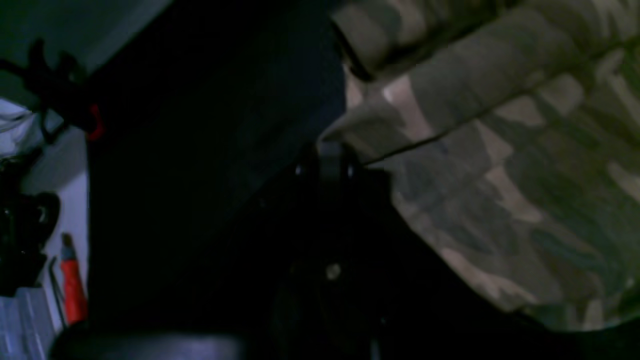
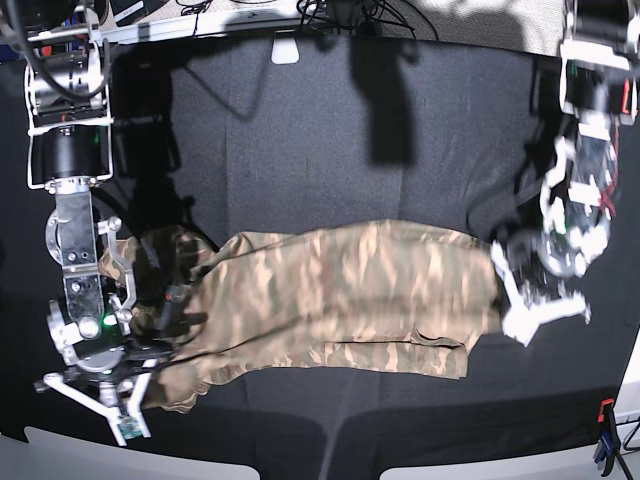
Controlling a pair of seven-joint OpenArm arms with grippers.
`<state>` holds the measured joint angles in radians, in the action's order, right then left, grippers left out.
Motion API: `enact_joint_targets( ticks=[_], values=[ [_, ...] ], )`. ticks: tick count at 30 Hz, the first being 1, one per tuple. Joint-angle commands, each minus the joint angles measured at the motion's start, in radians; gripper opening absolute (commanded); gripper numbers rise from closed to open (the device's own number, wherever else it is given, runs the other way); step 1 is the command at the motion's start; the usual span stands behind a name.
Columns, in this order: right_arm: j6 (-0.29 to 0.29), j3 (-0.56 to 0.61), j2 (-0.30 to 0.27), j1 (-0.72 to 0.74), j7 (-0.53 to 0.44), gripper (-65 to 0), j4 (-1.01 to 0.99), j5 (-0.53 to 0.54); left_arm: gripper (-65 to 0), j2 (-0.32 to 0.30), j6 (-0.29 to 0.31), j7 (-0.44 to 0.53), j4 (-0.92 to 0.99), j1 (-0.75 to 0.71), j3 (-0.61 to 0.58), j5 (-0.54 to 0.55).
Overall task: Layout the t-shirt on the table in an organized manner, then fold the t-shirt properly
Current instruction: 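Release the corner with the left gripper and regrasp the shirt's opposite end, then hold both shirt ends and stretch the shirt taut between the grippers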
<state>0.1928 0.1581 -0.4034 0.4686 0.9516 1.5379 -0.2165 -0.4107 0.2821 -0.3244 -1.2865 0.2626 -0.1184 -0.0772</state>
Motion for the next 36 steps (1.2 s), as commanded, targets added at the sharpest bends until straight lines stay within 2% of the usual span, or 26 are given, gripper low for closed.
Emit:
enact_joint_targets(
  ticks=[1,7,9,17,20,22,25,27,29,33,36],
  values=[
    [-0.011,-0.01,-0.01,0.032,-0.012,-65.0,0.015,-0.015,-65.0,-0.011,-0.009,0.018,-0.016,0.033,0.005,0.019],
    [-0.01,-0.011,-0.01,0.024,0.024,-65.0,-0.008,-0.017,-51.2,-0.011,-0.008,0.015,-0.015,0.038,0.005,0.012],
    [-0.01,-0.021,-0.01,0.024,0.033,-65.0,-0.013,-0.016,-48.3,-0.011,-0.009,0.015,-0.015,0.039,0.005,0.0],
    [-0.01,-0.047,-0.009,0.024,0.039,-65.0,-0.013,-0.002,-48.4,-0.011,-0.008,0.02,-0.015,0.037,0.005,0.0],
    [0.001,-0.047,-0.009,0.024,0.04,-65.0,-0.013,0.054,-48.4,-0.011,-0.008,0.043,-0.014,0.037,-0.002,0.0],
    [0.023,-0.047,-0.009,0.024,0.04,-65.0,-0.013,0.071,-48.4,-0.011,-0.008,0.042,-0.013,0.04,-0.023,0.0],
    [0.025,-0.047,-0.009,0.024,0.043,-65.0,-0.013,0.071,-47.9,-0.01,-0.005,0.042,0.044,0.065,-0.081,0.0],
    [0.025,-0.047,-0.009,0.024,0.045,-65.0,-0.013,0.071,-44.4,-0.005,-0.008,0.039,0.135,0.11,-0.119,0.008],
    [0.025,-0.047,-0.009,0.024,0.046,-65.0,-0.013,0.071,-43.9,0.006,-0.01,-0.002,0.243,0.172,-0.129,0.09],
    [0.025,-0.047,-0.009,0.024,0.045,-65.0,-0.013,0.071,-43.8,0.009,-0.011,-0.172,0.418,0.318,-0.129,0.361],
    [0.025,-0.047,-0.009,0.024,0.044,-65.0,-0.013,0.071,-42.9,0.002,-0.008,-0.229,0.474,0.399,-0.129,0.506]
  ],
)
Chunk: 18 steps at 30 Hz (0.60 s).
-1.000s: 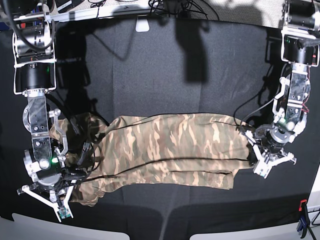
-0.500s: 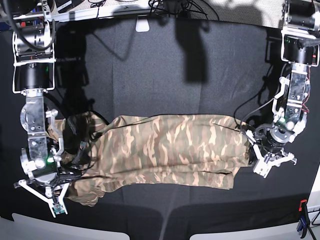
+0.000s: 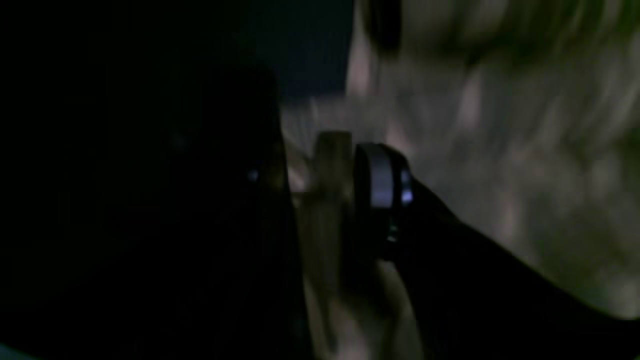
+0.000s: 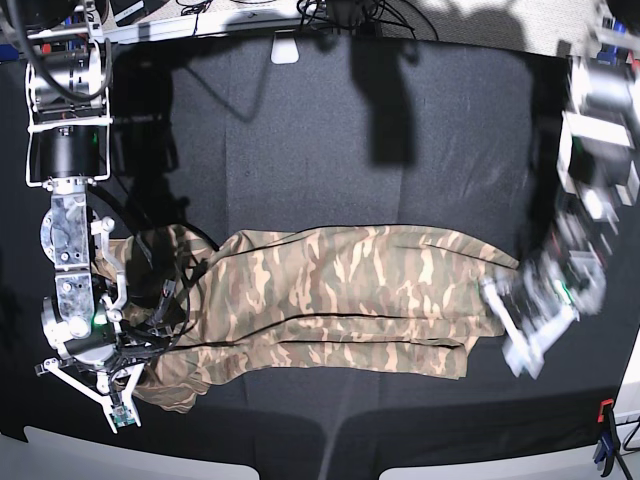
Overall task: Layout the t-shirt on the table in an organized manner, then fold the t-shirt properly
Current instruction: 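Hold both shirt ends and stretch the shirt taut between the grippers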
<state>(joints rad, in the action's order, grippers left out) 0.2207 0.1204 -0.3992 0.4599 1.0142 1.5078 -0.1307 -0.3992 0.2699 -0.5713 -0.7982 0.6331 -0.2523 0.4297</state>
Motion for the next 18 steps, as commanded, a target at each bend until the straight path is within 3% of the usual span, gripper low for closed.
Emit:
enact_joint_targets(
  ticks=[1,3,9,13,18],
  values=[
    [-0.003,-0.009,-0.013,0.033,-0.019,-65.0,0.017,-0.015,-42.9,-0.012,0.005,0.005,-0.004,0.05,0.005,0.047],
    [-0.003,-0.009,-0.013,0.033,-0.018,-65.0,0.017,-0.014,-43.0,-0.014,0.008,-0.026,0.018,0.084,0.005,0.126],
    [-0.003,-0.009,-0.013,0.033,-0.012,-65.0,0.017,-0.014,-43.0,-0.014,0.008,-0.006,0.214,0.121,0.005,0.167],
    [0.001,-0.009,-0.013,0.033,-0.011,-65.0,0.017,-0.014,-43.0,-0.016,0.011,0.016,0.328,0.123,0.024,0.312],
    [0.012,-0.009,-0.013,0.033,-0.011,-65.0,0.017,0.029,-43.0,-0.014,0.107,-0.034,0.365,0.123,0.126,0.385]
  ],
)
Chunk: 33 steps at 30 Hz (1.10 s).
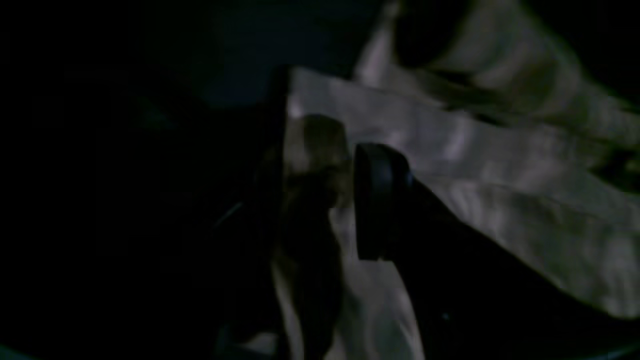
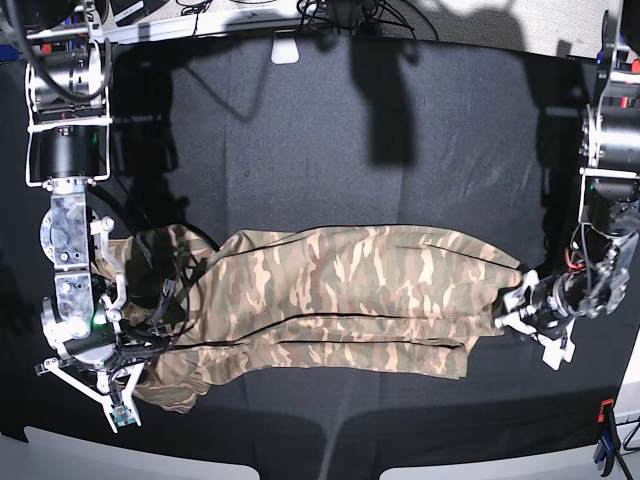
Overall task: Layout the t-shirt on the table in an organized manner, then fold the t-shirt properly
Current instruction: 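Hold both shirt ends and stretch the shirt taut between the grippers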
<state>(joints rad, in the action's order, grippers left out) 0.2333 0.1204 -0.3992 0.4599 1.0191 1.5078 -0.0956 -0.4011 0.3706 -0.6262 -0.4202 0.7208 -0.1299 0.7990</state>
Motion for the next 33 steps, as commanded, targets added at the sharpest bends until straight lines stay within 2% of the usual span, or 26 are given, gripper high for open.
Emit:
enact_joint_targets(
  ticks=[1,4,5,13,17,19,22,27,30,32,33],
  values=[
    [0.0,-0.009,-0.013,0.033,-0.016,-65.0,0.017,0.004,-43.0,-0.012,0.038,-0.009,-0.013,0.035,0.024,0.043],
    [0.0,-0.009,-0.013,0.033,-0.018,-65.0,0.017,0.002,-43.0,-0.012,0.143,-0.086,-0.013,0.035,0.06,0.122],
    [0.0,-0.009,-0.013,0.033,-0.018,-65.0,0.017,0.002,-43.0,-0.012,0.157,-0.088,-0.013,0.035,0.059,0.126],
    [0.0,-0.009,-0.013,0.033,-0.02,-65.0,0.017,0.002,-43.0,-0.012,0.157,-0.082,-0.013,0.036,0.059,0.126],
    [0.0,-0.009,-0.013,0.033,-0.02,-65.0,0.017,0.002,-44.2,-0.012,0.157,-0.016,-0.013,0.035,0.059,0.063],
    [0.0,-0.009,-0.013,0.033,-0.02,-65.0,0.017,0.002,-50.5,-0.012,0.157,0.005,-0.013,0.035,0.059,0.019],
    [-0.001,-0.009,-0.013,0.033,-0.02,-65.0,0.017,0.002,-65.0,-0.012,0.157,0.053,-0.013,0.035,0.059,-0.016],
    [-0.001,-0.009,-0.013,0.033,-0.021,-65.0,0.017,0.002,-65.0,-0.012,0.16,0.076,-0.013,0.036,0.059,0.012],
    [-0.001,-0.009,-0.013,0.033,-0.023,-65.0,0.017,0.002,-65.0,-0.012,0.204,0.073,-0.013,0.036,0.059,0.013],
    [-0.001,-0.009,-0.013,0.033,-0.023,-65.0,0.017,0.002,-65.0,-0.013,0.209,0.056,-0.013,0.037,0.059,0.014],
    [0.0,-0.009,-0.013,0.033,-0.023,-65.0,0.017,0.002,-65.0,-0.013,0.209,0.017,-0.013,0.042,0.059,0.019]
  ],
)
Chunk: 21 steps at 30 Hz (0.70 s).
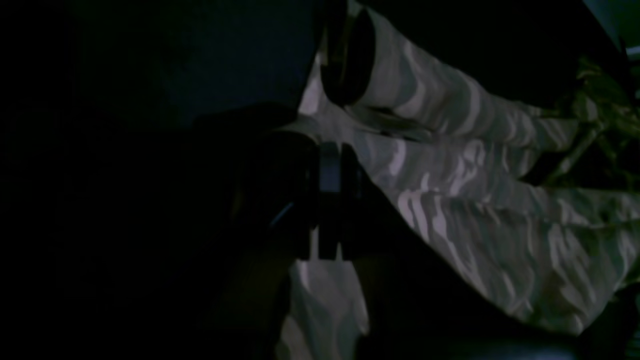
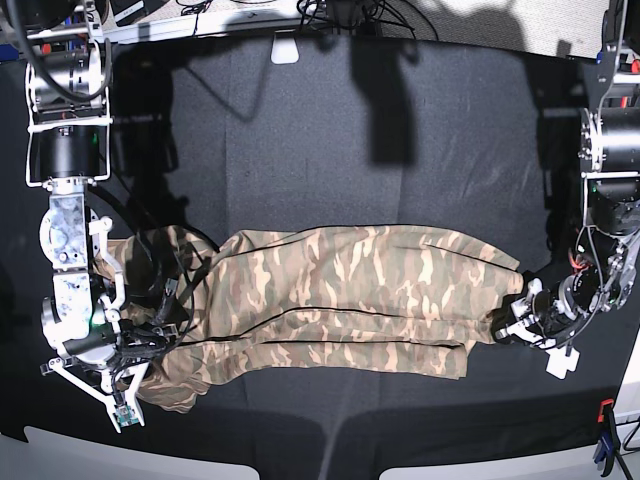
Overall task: Layout the t-shirt on the table in an organized manner, then fold the t-shirt properly
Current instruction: 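Hold both shirt ends and stretch the shirt taut between the grippers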
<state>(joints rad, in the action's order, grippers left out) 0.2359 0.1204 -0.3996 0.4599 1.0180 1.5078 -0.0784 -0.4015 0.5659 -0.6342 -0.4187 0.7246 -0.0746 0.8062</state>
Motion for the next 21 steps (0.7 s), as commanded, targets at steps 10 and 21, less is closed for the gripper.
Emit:
enact_joint_targets(
  ticks=[10,21],
  values=[
    [0.042,-0.009,-0.014,0.033,-0.031,-65.0,0.017,-0.026,-65.0,-0.125,0.132,-0.537,-0.056,0.053,0.004,0.566],
    [0.041,-0.009,-0.013,0.033,-0.045,-65.0,0.017,-0.025,-65.0,-0.321,0.132,-0.762,-0.056,-0.077,0.004,0.677]
  ],
)
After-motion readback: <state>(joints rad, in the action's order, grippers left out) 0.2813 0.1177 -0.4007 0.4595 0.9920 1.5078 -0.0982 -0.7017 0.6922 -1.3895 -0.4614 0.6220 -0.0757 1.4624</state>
